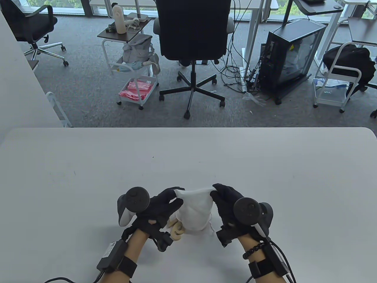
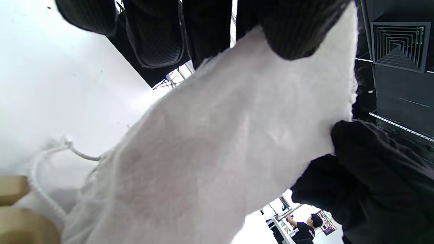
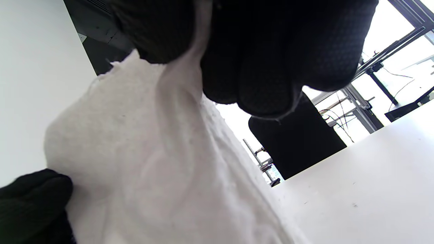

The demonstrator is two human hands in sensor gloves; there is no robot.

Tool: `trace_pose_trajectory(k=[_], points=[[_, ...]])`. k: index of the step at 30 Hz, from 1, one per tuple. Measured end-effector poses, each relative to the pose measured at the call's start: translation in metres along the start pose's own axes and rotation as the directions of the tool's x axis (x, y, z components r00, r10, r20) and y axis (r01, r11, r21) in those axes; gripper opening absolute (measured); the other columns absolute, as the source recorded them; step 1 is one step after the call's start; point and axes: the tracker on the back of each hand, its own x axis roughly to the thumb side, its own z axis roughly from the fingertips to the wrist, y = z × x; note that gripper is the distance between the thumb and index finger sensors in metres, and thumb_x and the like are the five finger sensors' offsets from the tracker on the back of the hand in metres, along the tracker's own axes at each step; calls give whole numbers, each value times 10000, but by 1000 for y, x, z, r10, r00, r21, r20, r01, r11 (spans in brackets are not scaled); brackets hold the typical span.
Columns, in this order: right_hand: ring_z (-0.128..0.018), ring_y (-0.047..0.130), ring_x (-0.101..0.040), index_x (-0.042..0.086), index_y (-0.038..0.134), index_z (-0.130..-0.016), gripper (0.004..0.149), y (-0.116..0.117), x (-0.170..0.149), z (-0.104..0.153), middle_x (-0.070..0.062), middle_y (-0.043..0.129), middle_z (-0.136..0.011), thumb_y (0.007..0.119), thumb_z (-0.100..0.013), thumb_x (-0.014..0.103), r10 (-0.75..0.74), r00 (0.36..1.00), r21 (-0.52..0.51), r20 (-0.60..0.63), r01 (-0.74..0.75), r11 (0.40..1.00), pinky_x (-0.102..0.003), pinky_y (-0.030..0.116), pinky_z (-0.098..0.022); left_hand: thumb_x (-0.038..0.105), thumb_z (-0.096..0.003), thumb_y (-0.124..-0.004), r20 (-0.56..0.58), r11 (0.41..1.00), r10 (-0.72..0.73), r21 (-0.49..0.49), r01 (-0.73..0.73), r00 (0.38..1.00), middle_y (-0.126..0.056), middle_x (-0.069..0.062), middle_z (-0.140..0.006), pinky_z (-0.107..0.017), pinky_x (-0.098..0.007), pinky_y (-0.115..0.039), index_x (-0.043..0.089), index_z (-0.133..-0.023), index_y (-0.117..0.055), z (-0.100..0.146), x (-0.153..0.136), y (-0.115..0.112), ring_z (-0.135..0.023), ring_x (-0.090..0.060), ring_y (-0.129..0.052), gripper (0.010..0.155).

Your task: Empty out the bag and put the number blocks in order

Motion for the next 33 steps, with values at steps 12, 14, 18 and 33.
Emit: trace_pose_trajectory(k=[12, 14, 18, 33], points=[[-539, 1055, -294, 132, 870, -809, 357, -28, 9, 7, -95, 982, -724, 802, -524, 336, 100, 994, -94, 32, -97, 991, -450, 929, -424, 415, -550, -746, 57, 999, 2, 43, -5, 998, -767, -108, -1068, -700, -684, -625, 281, -981, -775, 1, 24, -9, -979, -452, -825, 453], [-535, 1054, -296, 131, 872, -808, 356, -34, 14, 8, -96, 983, -721, 803, -524, 336, 85, 995, -109, 43, -80, 991, -450, 928, -423, 415, -553, -744, 60, 999, 24, 28, -26, 998, -760, -110, -1073, -701, -687, -619, 282, -986, -772, 1, 24, -8, -982, -458, -818, 454], [-501, 1059, -270, 128, 875, -799, 354, -43, 18, 9, -88, 990, -691, 804, -525, 341, 73, 996, -153, 48, -64, 986, -430, 935, -398, 426, -550, -746, 67, 998, 38, 40, -41, 997, -740, -129, -1085, -701, -693, -612, 273, -1013, -740, 3, 26, -1, -988, -470, -803, 488], [-506, 1031, -267, 128, 857, -819, 348, -37, -26, -6, -83, 971, -691, 769, -550, 332, -611, 764, 154, -208, 643, 750, -436, 912, -408, 655, -472, -716, 72, 972, 61, -232, -42, 996, -321, -320, -1177, -688, -788, -447, 26, -1159, -225, -2, 19, -9, -1046, -638, -494, 1052]])
